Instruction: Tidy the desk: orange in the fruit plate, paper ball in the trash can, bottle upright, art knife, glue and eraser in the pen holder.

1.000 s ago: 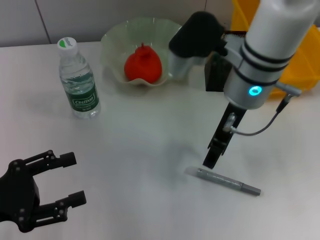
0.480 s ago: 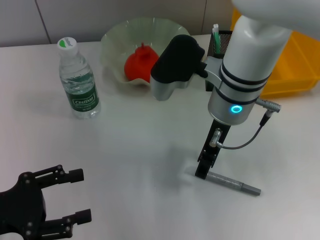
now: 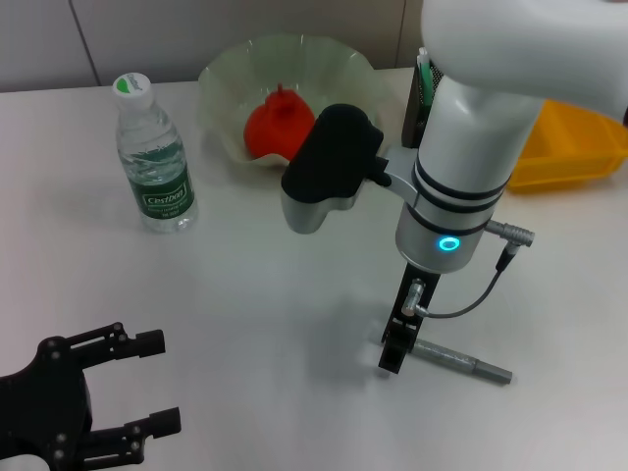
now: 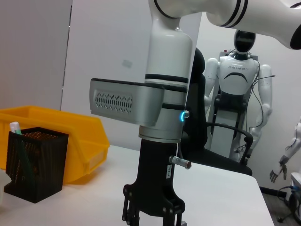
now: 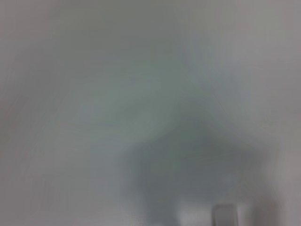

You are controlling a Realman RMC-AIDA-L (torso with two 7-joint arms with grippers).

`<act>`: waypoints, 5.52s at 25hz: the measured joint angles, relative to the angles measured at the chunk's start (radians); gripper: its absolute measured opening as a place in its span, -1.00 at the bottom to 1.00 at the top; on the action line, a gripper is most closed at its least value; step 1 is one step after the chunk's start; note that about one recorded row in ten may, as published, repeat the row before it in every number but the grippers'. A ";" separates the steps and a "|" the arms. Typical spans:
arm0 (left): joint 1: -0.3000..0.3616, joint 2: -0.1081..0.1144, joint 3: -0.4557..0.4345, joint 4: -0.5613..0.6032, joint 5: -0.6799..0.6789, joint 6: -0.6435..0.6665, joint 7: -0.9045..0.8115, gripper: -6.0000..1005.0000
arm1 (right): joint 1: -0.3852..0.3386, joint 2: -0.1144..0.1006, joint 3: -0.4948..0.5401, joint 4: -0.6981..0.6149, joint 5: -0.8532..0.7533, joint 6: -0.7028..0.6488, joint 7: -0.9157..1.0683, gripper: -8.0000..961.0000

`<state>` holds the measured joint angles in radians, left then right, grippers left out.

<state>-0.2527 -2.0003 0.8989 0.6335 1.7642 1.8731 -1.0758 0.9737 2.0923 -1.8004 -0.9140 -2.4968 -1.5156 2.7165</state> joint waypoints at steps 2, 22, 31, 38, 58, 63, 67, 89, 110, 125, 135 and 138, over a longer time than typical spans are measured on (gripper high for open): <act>0.000 0.000 0.000 0.000 0.000 0.000 0.000 0.53 | 0.000 0.000 -0.005 0.000 0.000 0.002 0.004 0.32; 0.000 0.000 -0.012 0.000 -0.004 0.000 -0.006 0.53 | 0.001 0.000 -0.019 0.020 0.001 0.018 0.028 -0.61; -0.001 -0.001 -0.026 0.000 -0.002 0.000 0.000 0.53 | -0.022 -0.013 0.143 -0.085 -0.056 -0.042 0.003 -0.68; -0.002 -0.001 -0.026 0.000 -0.001 0.000 -0.007 0.53 | -0.062 -0.027 0.506 -0.339 -0.171 -0.125 -0.100 -0.68; 0.006 0.002 -0.026 0.000 0.001 0.000 -0.011 0.53 | -0.325 -0.016 0.728 -0.503 0.136 0.386 -0.379 -0.69; 0.009 0.001 -0.026 0.000 0.002 0.000 -0.012 0.53 | -0.347 -0.015 0.721 -0.455 0.135 0.447 -0.408 -0.69; 0.009 -0.001 -0.026 0.000 0.002 0.000 -0.012 0.53 | -0.361 -0.015 0.722 -0.409 0.135 0.501 -0.441 -0.69; -0.002 -0.005 -0.026 0.000 0.000 0.000 -0.026 0.53 | -0.324 -0.016 0.726 -0.234 0.158 0.614 -0.554 -0.69; -0.038 0.019 -0.023 0.000 0.001 0.028 -0.112 0.53 | -0.559 -0.017 0.747 -0.555 0.439 0.214 -0.629 0.29; -0.106 0.053 -0.024 -0.014 0.066 0.030 -0.222 0.53 | -0.751 -0.012 0.784 -0.321 0.601 -0.141 -1.070 0.38; -0.158 0.089 -0.027 -0.005 0.140 0.033 -0.290 0.53 | -0.739 -0.014 0.846 -0.150 0.645 -0.166 -1.256 0.38; -0.166 0.093 -0.029 -0.003 0.150 0.032 -0.297 0.53 | -0.738 -0.015 0.850 -0.137 0.646 -0.166 -1.264 0.38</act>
<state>-0.4184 -1.9070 0.8699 0.6309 1.9145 1.9050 -1.3725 0.2355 2.0769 -0.9504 -1.0515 -1.8511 -1.6813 1.4525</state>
